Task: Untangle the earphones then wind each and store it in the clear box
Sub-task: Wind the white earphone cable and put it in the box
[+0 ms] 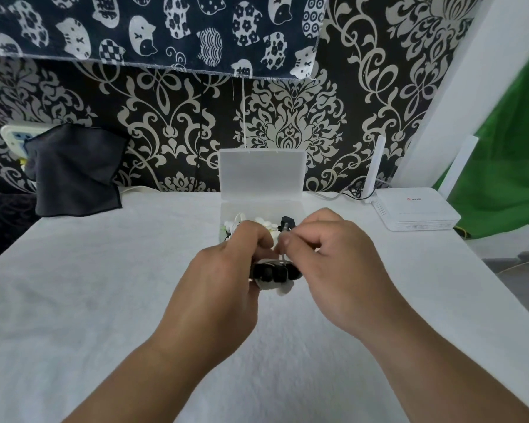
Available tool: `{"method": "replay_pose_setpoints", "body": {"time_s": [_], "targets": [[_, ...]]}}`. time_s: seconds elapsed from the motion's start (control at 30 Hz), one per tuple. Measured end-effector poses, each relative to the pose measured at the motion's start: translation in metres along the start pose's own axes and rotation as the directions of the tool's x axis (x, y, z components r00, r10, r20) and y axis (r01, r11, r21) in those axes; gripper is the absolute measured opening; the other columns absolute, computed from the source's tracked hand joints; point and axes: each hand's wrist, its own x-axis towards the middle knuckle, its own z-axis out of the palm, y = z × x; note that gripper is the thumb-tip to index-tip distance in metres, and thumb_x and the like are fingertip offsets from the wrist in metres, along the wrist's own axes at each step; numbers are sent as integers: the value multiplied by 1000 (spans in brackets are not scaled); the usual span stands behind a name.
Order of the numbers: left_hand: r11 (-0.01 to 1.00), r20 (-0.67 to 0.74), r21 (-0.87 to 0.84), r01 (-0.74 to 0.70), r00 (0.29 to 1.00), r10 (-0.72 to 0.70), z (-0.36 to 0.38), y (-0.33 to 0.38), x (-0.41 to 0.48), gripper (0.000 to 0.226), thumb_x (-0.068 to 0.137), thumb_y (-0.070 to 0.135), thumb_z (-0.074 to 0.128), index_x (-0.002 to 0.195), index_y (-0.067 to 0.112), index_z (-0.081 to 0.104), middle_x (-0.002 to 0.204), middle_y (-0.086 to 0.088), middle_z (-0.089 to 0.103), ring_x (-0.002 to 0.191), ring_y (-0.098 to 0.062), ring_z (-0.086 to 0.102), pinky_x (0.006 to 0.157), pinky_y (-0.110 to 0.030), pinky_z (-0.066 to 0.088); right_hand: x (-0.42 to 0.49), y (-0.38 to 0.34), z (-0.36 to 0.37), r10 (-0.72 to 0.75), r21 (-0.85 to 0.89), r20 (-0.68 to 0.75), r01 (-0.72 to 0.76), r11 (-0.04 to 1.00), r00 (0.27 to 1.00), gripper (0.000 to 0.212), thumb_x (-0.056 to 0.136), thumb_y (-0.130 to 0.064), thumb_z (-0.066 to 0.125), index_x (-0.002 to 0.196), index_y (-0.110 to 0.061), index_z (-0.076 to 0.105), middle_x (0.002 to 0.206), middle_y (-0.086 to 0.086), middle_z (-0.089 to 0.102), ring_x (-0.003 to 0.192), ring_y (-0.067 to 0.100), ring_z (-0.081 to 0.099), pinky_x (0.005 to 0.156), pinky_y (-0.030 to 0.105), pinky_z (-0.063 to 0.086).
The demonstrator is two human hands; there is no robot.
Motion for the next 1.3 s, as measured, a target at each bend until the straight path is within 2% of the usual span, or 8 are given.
{"method": "replay_pose_setpoints", "body": {"time_s": [0.37, 0.57, 0.73, 0.97, 1.03, 1.13, 1.23, 1.3], "targets": [[989, -155, -93, 117, 979, -131, 3, -2, -2, 57, 70, 0, 76, 103, 42, 56, 84, 23, 65, 76, 2, 64, 67, -14, 49, -6, -2, 15, -315, -81, -61, 310, 947, 947, 14, 85, -20, 64, 87, -27, 76, 83, -12, 64, 85, 10, 61, 72, 32, 50], [997, -289, 52, 56, 957, -38, 0, -7, 2, 34, 70, 3, 79, 88, 32, 76, 69, 12, 61, 69, -9, 57, 62, -17, 44, -9, -4, 10, -402, -51, -137, 399, 915, 905, 14, 79, -11, 69, 88, -18, 78, 92, -10, 68, 87, 7, 66, 76, 19, 52], [995, -386, 96, 23, 922, 15, 1, -6, 1, 25, 71, 4, 81, 84, 25, 76, 66, 11, 59, 66, -10, 53, 62, -19, 42, -9, -4, 12, -304, 72, -164, 319, 945, 938, 11, 86, -21, 70, 90, -21, 80, 98, -12, 68, 95, 4, 67, 81, 12, 48], [999, -469, 48, 21, 883, 4, 4, -9, 0, 23, 73, 8, 85, 88, 22, 75, 71, 9, 59, 65, -10, 54, 58, -22, 44, -7, 0, 17, 165, 583, 104, -195, 789, 981, 14, 84, -18, 78, 95, -24, 71, 99, -2, 74, 97, 17, 72, 92, 39, 56], [998, -481, 55, 4, 876, 23, 5, -11, 0, 20, 75, 10, 83, 88, 21, 74, 73, 8, 59, 67, -9, 54, 60, -21, 44, -6, 0, 20, 191, 683, 230, -298, 667, 954, 18, 91, -14, 70, 108, -20, 69, 103, 8, 75, 98, 27, 72, 95, 47, 56], [999, -406, 43, 4, 914, 14, 6, -11, 0, 27, 74, 14, 84, 95, 25, 72, 82, 13, 59, 74, -4, 58, 64, -15, 48, -5, 2, 21, 156, 646, 194, -246, 723, 968, 22, 94, -10, 65, 115, -17, 67, 97, 9, 77, 96, 25, 74, 93, 43, 57], [944, -201, -318, 91, 966, -161, 4, -8, 0, 31, 72, 24, 87, 100, 25, 73, 93, 9, 68, 80, -7, 69, 70, -15, 54, -2, 7, 17, 124, 562, 118, -170, 809, 985, 26, 91, -8, 68, 113, -22, 69, 95, 2, 78, 93, 18, 74, 93, 41, 56], [742, -66, -632, 226, 938, -342, 1, -7, 3, 16, 78, 25, 83, 92, 21, 77, 88, -3, 75, 71, -18, 72, 71, -30, 59, -1, 10, 13, 114, 538, 117, -159, 828, 987, 29, 88, -6, 72, 113, -21, 69, 93, 3, 77, 89, 17, 74, 90, 37, 57]]}}
